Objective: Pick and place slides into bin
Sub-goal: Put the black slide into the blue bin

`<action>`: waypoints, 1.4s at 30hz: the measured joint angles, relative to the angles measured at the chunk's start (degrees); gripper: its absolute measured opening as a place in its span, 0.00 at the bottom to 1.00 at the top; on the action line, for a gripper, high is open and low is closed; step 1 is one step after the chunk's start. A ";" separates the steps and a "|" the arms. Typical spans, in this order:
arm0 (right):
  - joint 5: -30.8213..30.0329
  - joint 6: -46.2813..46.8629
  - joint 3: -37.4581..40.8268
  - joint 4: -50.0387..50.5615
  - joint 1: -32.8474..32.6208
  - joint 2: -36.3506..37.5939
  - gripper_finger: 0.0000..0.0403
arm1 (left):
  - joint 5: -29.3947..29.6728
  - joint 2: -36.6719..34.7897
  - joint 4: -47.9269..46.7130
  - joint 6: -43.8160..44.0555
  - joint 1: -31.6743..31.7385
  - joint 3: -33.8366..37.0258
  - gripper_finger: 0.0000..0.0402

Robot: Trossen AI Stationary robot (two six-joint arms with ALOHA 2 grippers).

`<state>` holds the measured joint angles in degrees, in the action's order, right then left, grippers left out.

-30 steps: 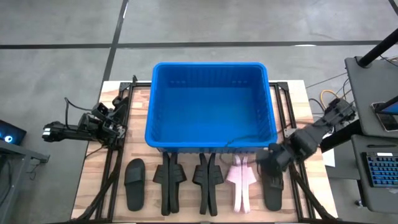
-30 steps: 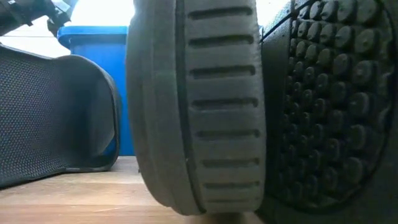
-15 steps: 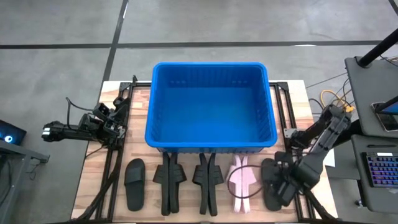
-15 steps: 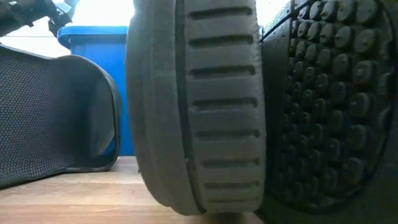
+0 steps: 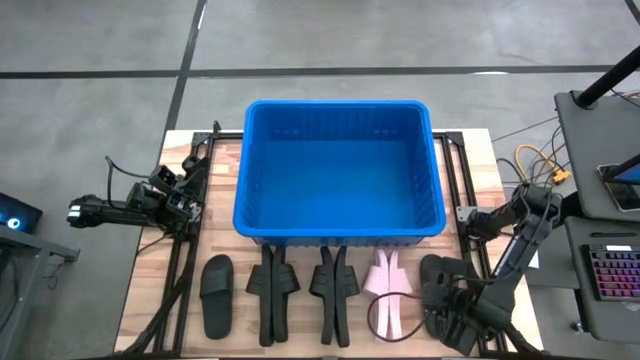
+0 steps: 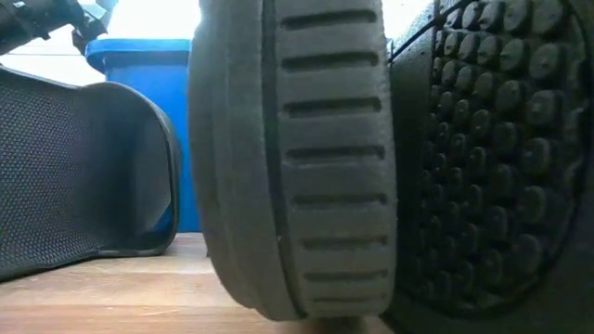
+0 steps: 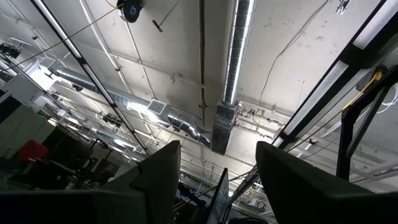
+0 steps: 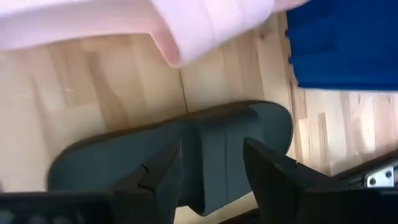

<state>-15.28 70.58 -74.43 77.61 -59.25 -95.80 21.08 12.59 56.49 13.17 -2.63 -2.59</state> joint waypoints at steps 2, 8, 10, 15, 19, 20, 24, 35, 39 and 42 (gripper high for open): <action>0.90 0.41 0.57 -0.01 -0.25 -1.47 0.44 | 0.00 0.01 -0.02 0.00 0.00 0.02 0.49; 2.17 0.73 1.81 0.08 -1.43 -5.65 0.47 | 0.00 0.01 -0.02 0.00 0.00 0.05 0.49; 2.20 1.70 2.28 0.06 -1.57 -6.86 0.47 | 0.00 0.01 -0.02 0.00 0.00 0.04 0.49; 2.18 3.38 3.54 0.15 -1.63 -9.72 0.47 | 0.00 0.01 0.00 0.00 0.00 0.04 0.49; 2.18 4.42 3.80 1.04 -1.63 -11.54 0.45 | 0.00 0.01 -0.01 0.02 -0.02 0.05 0.49; 2.17 4.44 3.82 1.42 -1.64 -11.93 0.44 | 0.00 0.01 0.00 0.02 -0.02 0.05 0.49; 1.99 4.55 4.27 3.02 -1.63 -12.91 0.41 | 0.02 -0.02 0.00 0.03 -0.02 0.04 0.49; 3.95 4.47 6.80 3.08 -1.61 -15.65 0.21 | 0.24 0.03 -0.02 0.00 -0.02 0.04 0.49; 6.42 4.40 7.16 3.10 -1.61 -14.06 0.06 | 0.24 0.01 0.00 0.02 -0.02 0.04 0.49; 7.26 4.40 7.29 3.09 -1.66 -12.26 0.04 | 0.28 0.01 -0.02 -0.02 -0.02 0.07 0.49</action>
<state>-8.02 74.98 -67.15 80.70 -60.90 -108.06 21.36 12.60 56.47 13.15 -2.66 -2.52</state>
